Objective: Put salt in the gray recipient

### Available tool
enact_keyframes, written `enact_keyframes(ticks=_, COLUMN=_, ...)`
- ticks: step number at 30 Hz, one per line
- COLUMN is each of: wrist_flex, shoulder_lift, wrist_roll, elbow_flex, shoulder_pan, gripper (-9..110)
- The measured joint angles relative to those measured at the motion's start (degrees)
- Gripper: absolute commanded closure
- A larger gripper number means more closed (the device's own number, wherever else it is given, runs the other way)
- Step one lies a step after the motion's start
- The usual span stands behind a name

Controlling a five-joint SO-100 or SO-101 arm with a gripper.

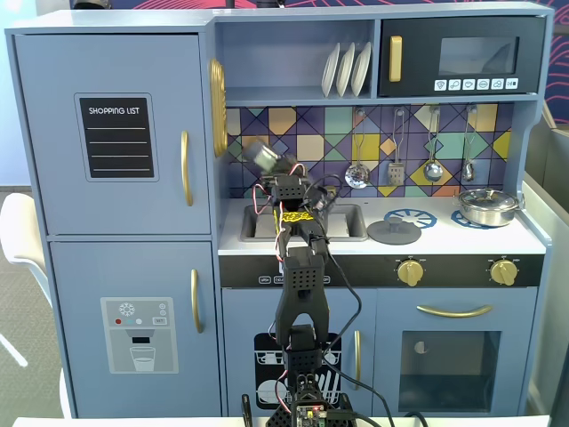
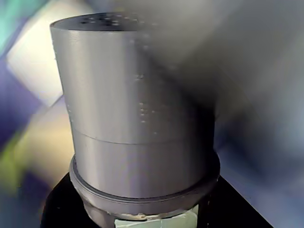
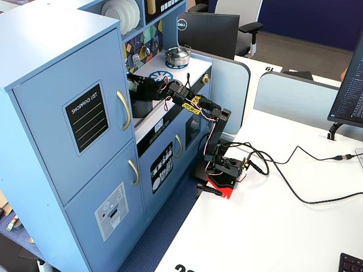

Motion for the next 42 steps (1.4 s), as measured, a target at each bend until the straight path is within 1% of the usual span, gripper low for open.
enact_keyframes(ticks=3, wrist_flex=-1.6, shoulder_lift=0.0, wrist_roll=-0.6, elbow_flex=-1.8, shoulder_pan=-1.0, gripper=101)
enact_keyframes(ticks=5, wrist_flex=0.3, shoulder_lift=0.1, wrist_roll=-0.5, elbow_flex=-2.7, shoulder_pan=-1.0, gripper=101)
enact_keyframes(ticks=11, wrist_flex=14.9, shoulder_lift=0.1, wrist_roll=2.9, elbow_flex=-3.3, shoulder_pan=2.3, gripper=101)
enact_keyframes(ticks=13, wrist_flex=16.2, shoulder_lift=0.1, wrist_roll=3.4, elbow_flex=-3.3, shoulder_pan=2.5, gripper=101)
enact_keyframes(ticks=16, wrist_flex=12.7, shoulder_lift=0.1, wrist_roll=3.3, elbow_flex=-3.3, shoulder_pan=1.8, gripper=101)
enact_keyframes(ticks=19, wrist_flex=5.1, shoulder_lift=0.1, wrist_roll=1.3, elbow_flex=-3.3, shoulder_pan=1.6, gripper=101)
enact_keyframes(ticks=22, wrist_flex=1.3, shoulder_lift=-1.1, wrist_roll=-1.8, elbow_flex=-6.5, shoulder_pan=1.1, gripper=101)
enact_keyframes(ticks=24, wrist_flex=0.1, shoulder_lift=-2.0, wrist_roll=-5.6, elbow_flex=-9.0, shoulder_pan=0.7, gripper=101)
enact_keyframes(ticks=27, wrist_flex=-2.3, shoulder_lift=-2.0, wrist_roll=-15.6, elbow_flex=-9.8, shoulder_pan=2.4, gripper=101)
enact_keyframes(ticks=31, wrist_flex=-7.7, shoulder_lift=0.3, wrist_roll=-38.0, elbow_flex=-5.8, shoulder_pan=8.9, gripper=101)
enact_keyframes(ticks=38, wrist_flex=-16.6, shoulder_lift=5.8, wrist_roll=-82.9, elbow_flex=4.5, shoulder_pan=29.7, gripper=101)
enact_keyframes(ticks=42, wrist_flex=-22.9, shoulder_lift=7.3, wrist_roll=-103.7, elbow_flex=8.7, shoulder_pan=41.0, gripper=96)
